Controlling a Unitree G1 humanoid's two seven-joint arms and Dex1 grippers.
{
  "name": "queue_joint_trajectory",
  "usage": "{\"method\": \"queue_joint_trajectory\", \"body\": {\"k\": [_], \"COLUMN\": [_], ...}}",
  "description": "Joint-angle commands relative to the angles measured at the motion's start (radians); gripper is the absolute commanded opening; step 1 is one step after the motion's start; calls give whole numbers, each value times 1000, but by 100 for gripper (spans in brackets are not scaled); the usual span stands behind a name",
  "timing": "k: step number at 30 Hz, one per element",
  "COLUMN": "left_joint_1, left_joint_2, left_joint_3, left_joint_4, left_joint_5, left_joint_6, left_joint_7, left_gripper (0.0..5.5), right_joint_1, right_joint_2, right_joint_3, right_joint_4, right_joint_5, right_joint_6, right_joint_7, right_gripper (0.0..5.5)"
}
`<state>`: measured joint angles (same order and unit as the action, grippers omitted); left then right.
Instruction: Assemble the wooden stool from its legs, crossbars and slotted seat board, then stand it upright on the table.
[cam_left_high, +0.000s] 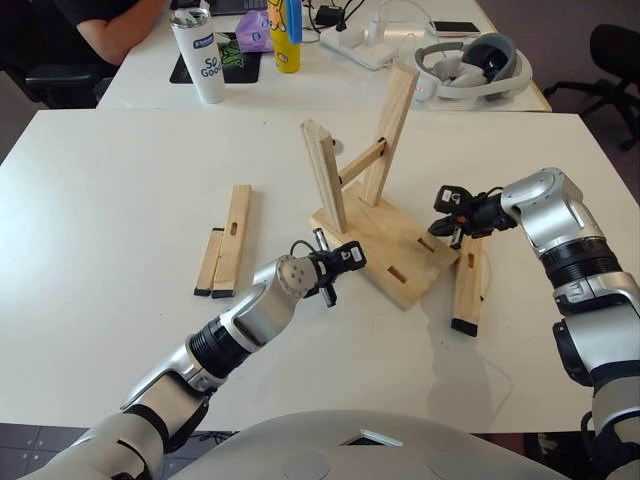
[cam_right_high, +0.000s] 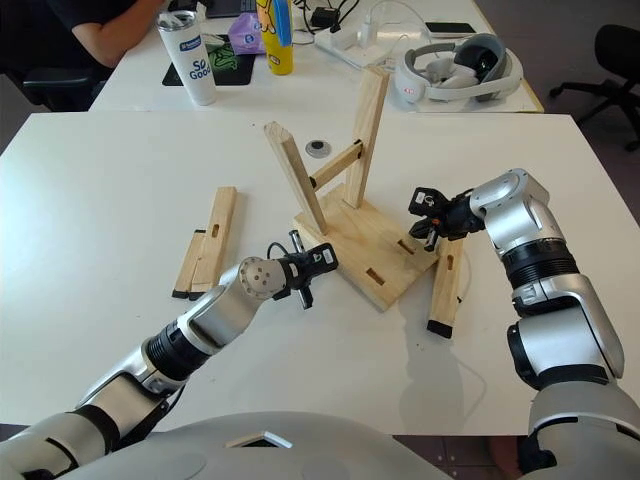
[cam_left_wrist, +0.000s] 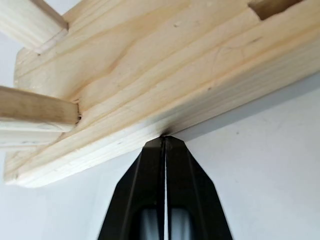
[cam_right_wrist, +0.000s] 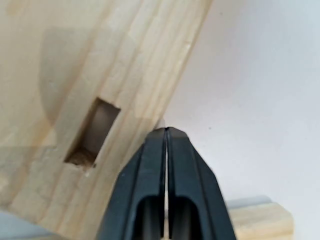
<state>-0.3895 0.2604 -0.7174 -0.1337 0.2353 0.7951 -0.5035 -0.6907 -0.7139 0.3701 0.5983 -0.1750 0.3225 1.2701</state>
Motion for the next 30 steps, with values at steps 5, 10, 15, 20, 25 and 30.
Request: {"method": "queue_joint_trajectory", "body": {"k": [5, 10, 15, 20, 25, 30], "left_joint_1": [25, 21, 29, 40, 57, 44], "left_joint_2": [114, 202, 185, 140, 143, 144], "left_joint_3": [112, 190, 208, 187, 197, 211], "left_joint_4": [-78, -91, -75, -50, -47, -23], "left_joint_5": [-5, -10, -27, -41, -44, -39], "left_joint_6": [67, 68, 53, 43, 48, 32], "left_joint_7": [-43, -70, -68, -65, -66, -57], "left_gripper": [2, 2, 2, 2, 2, 2], "right_joint_1": [102, 218, 309, 330, 331, 335], "right_joint_2": [47, 65, 67, 85, 134, 173], "right_joint_3": [-31, -76, -86, -81, -85, -91], "right_joint_4": [-97, -265, -439, -488, -498, -499], "right_joint_5": [63, 120, 188, 208, 238, 258], "right_joint_6": [54, 168, 294, 340, 365, 379], "right_joint_7": [-23, -83, -98, -145, -203, -255], "right_gripper": [0, 0, 0, 0, 0, 0]}}
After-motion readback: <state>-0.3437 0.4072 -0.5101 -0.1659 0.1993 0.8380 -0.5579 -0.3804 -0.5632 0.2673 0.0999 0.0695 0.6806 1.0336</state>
